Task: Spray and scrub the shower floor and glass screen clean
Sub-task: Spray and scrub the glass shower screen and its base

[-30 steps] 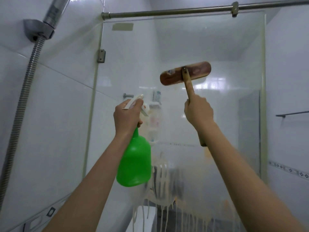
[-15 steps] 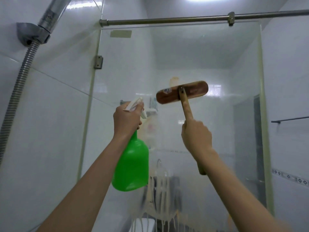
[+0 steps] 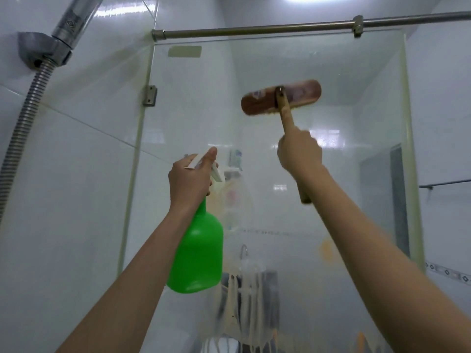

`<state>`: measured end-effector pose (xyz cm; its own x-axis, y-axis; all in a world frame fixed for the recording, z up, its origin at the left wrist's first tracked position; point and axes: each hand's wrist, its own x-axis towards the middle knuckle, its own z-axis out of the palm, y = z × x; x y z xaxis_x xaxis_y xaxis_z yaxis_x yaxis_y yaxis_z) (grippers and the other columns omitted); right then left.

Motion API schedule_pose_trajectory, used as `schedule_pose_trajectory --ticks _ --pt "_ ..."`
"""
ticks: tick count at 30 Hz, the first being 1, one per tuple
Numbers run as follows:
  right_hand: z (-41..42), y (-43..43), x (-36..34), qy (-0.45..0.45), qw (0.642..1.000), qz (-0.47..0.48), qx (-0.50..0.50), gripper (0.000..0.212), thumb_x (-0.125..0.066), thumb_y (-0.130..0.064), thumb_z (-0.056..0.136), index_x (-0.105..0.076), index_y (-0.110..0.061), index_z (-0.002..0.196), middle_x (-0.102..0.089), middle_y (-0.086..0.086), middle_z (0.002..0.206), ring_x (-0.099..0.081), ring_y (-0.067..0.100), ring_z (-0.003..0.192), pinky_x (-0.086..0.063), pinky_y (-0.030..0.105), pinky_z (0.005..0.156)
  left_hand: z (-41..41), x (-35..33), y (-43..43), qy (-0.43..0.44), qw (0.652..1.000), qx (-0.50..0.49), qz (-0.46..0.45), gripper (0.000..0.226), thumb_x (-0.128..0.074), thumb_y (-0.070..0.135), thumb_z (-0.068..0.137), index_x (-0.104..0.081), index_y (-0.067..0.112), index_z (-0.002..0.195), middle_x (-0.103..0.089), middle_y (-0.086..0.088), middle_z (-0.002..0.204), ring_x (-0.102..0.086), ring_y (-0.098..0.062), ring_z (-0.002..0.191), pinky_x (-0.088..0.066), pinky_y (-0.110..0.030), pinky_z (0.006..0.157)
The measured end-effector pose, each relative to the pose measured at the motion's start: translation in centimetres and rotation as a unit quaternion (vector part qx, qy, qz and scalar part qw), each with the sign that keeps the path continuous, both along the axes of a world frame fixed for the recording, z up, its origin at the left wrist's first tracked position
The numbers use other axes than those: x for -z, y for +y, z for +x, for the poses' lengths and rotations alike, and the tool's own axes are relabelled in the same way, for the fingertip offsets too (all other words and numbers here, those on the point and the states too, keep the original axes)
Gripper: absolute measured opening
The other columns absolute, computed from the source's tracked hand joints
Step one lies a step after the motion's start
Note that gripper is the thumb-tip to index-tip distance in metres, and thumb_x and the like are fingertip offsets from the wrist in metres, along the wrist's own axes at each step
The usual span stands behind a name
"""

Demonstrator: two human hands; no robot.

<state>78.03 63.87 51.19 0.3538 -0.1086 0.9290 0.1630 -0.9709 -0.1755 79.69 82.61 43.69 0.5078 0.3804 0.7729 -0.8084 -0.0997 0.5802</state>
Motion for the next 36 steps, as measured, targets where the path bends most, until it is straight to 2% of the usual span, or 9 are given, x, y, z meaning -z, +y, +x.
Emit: schedule_pose_trajectory --ticks 2,7,13,19,24,27,29,31,36 --pt "-0.2 0.0 -1.5 0.009 1.0 0.007 -0.001 0.083 -0.039 -0.001 0.091 0.003 -0.036 0.154 -0.046 0.006 0.07 -0.038 0.017 0.051 -0.021 0.027 0.043 0.3 0.0 -0.1 0.005 1.0 0.004 -0.008 0.04 -0.067 0.047 0.094 -0.078 0.011 0.083 -0.071 -0.016 0.077 -0.049 -0.006 0.042 -0.043 -0.023 0.044" --pt "-0.9 0.5 10.2 0.05 0.999 -0.003 -0.002 0.088 -0.042 -0.005 0.095 0.018 -0.037 0.151 -0.044 0.0 0.056 -0.04 0.014 0.044 -0.023 0.026 0.04 0.3 0.3 0.2 0.0 0.999 0.024 -0.029 0.038 -0.066 0.046 0.096 -0.078 0.01 0.089 -0.074 -0.019 0.086 -0.047 -0.005 0.042 -0.045 -0.025 0.045" --pt "1.1 0.8 -1.7 0.008 1.0 -0.022 -0.013 0.081 -0.039 -0.003 0.092 0.002 -0.037 0.154 -0.057 0.012 0.08 -0.039 0.016 0.051 -0.03 0.031 0.048 0.3 1.4 0.4 0.015 0.999 0.023 -0.041 0.039 -0.065 0.046 0.096 -0.079 0.01 0.092 -0.073 -0.02 0.085 -0.048 -0.002 0.042 -0.042 -0.02 0.041" --pt "-0.8 1.4 14.7 0.07 0.998 -0.007 0.002 0.082 -0.04 -0.012 0.099 0.019 -0.034 0.151 -0.043 -0.003 0.054 -0.041 0.011 0.042 -0.029 0.022 0.039 0.1 4.4 2.5 0.027 0.999 -0.012 -0.036 0.037 -0.06 0.05 0.098 -0.078 0.021 0.083 -0.076 -0.003 0.083 -0.054 0.006 0.051 -0.046 -0.025 0.054" --pt "1.1 2.5 7.3 0.037 0.999 -0.028 -0.006 0.081 -0.041 -0.007 0.097 0.012 -0.034 0.153 -0.045 0.003 0.058 -0.043 0.016 0.045 -0.026 0.025 0.041 0.4 7.1 2.6 0.069 0.997 -0.027 -0.022 0.036 -0.061 0.051 0.097 -0.076 0.026 0.076 -0.076 0.006 0.081 -0.063 -0.004 0.067 -0.051 -0.038 0.068" --pt "0.6 2.3 12.1 0.055 0.998 -0.011 -0.001 0.083 -0.042 -0.009 0.097 0.015 -0.035 0.152 -0.044 0.001 0.055 -0.041 0.015 0.043 -0.025 0.025 0.039 0.1 8.3 2.8 0.082 0.996 -0.007 -0.025 0.04 -0.06 0.06 0.093 -0.077 0.024 0.093 -0.078 0.003 0.094 -0.072 -0.017 0.09 -0.056 -0.032 0.057" --pt "-0.5 2.2 18.4 0.093 0.996 -0.007 -0.005 0.085 -0.042 -0.01 0.098 0.019 -0.034 0.151 -0.042 -0.002 0.052 -0.039 0.012 0.04 -0.024 0.022 0.038 -0.2 8.9 3.3 0.104 0.994 0.026 -0.028 0.07 -0.055 0.075 0.08 -0.071 0.022 0.122 -0.075 -0.001 0.112 -0.072 -0.017 0.097 -0.054 -0.021 0.05" --pt "-0.7 2.3 20.1 0.105 0.994 -0.023 -0.014 0.083 -0.042 -0.011 0.099 0.019 -0.033 0.151 -0.041 -0.004 0.052 -0.038 0.011 0.04 -0.024 0.021 0.038 -0.4 9.5 3.8 0.12 0.992 0.034 -0.02 0.082 -0.047 0.081 0.074 -0.062 0.03 0.137 -0.073 -0.004 0.113 -0.074 -0.02 0.089 -0.055 -0.022 0.05" --pt "0.9 4.4 11.5 0.063 0.997 -0.048 -0.024 0.077 -0.038 -0.011 0.099 0.011 -0.035 0.153 -0.04 0.001 0.058 -0.039 0.016 0.046 -0.022 0.027 0.041 -1.1 10.3 3.2 0.128 0.991 0.008 0.023 0.06 -0.042 0.071 0.092 -0.06 0.036 0.138 -0.076 -0.001 0.098 -0.07 -0.015 0.048 -0.05 -0.021 0.05"
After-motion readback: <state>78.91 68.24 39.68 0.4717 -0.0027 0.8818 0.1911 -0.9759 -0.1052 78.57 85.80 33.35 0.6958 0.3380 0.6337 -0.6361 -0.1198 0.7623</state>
